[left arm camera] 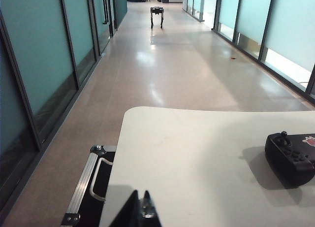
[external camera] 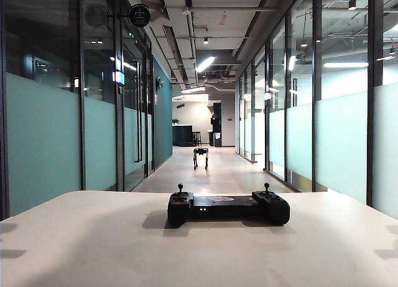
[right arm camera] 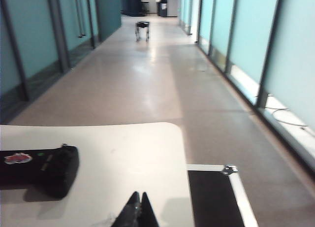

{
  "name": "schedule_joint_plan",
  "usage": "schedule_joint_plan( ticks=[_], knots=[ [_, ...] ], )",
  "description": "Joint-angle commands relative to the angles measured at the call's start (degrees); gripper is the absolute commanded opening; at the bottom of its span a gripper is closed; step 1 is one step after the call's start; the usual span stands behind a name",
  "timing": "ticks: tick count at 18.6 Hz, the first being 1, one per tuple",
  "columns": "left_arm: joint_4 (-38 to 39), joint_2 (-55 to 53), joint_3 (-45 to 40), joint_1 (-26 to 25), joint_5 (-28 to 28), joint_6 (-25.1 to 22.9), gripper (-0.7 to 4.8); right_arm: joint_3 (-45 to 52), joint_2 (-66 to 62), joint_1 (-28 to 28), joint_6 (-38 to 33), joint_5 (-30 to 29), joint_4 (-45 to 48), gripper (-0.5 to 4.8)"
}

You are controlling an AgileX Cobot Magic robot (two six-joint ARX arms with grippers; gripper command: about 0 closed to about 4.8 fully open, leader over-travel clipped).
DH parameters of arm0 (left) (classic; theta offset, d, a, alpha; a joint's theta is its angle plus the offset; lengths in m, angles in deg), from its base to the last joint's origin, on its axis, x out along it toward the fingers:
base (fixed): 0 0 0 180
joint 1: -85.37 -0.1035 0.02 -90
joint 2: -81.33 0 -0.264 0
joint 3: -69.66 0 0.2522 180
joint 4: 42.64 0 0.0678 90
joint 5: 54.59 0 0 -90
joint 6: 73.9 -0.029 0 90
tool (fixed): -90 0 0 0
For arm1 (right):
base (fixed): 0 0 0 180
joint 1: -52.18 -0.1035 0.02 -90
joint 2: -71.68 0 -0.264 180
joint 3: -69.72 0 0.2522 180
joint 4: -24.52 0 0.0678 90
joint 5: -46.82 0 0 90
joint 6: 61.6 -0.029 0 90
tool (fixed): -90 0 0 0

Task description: Push the left joystick on the remote control sitting on the white table backward to make the robot dog back up in a straight line until it returns close to you.

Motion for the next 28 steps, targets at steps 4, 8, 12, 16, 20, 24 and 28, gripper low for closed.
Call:
schedule_joint_plan(
  ticks=[4,8,12,16,20,24,28],
  knots=[
    [-0.81,-0.09,0.17,0.00,0.20,0.09,-0.05,0.50,0.20,0.17,2.56,-1.27,2.71,-0.01],
    [-0.81,-0.09,0.17,0.00,0.22,0.09,-0.05,0.44,0.20,0.74,2.54,-2.05,3.26,-0.01],
    [-0.94,-0.09,0.83,0.00,0.68,0.09,-0.05,-0.79,0.20,0.31,2.54,-2.43,3.48,-0.02],
    [-1.07,-0.11,3.39,0.00,1.09,0.11,-0.05,-3.56,-0.50,0.31,2.51,-2.45,3.50,-0.02],
    [-1.27,-0.92,5.16,0.00,1.05,0.13,-0.05,-6.45,-2.97,0.28,2.51,-2.49,3.54,-0.02],
    [-7.23,-6.16,6.14,0.02,0.94,0.15,-0.05,-8.79,-8.87,0.28,2.54,-4.46,6.54,-0.02],
    [-11.61,-15.47,8.28,0.52,0.55,0.15,-0.05,-9.73,-16.52,0.26,2.54,-6.99,11.91,-0.02]
  ],
)
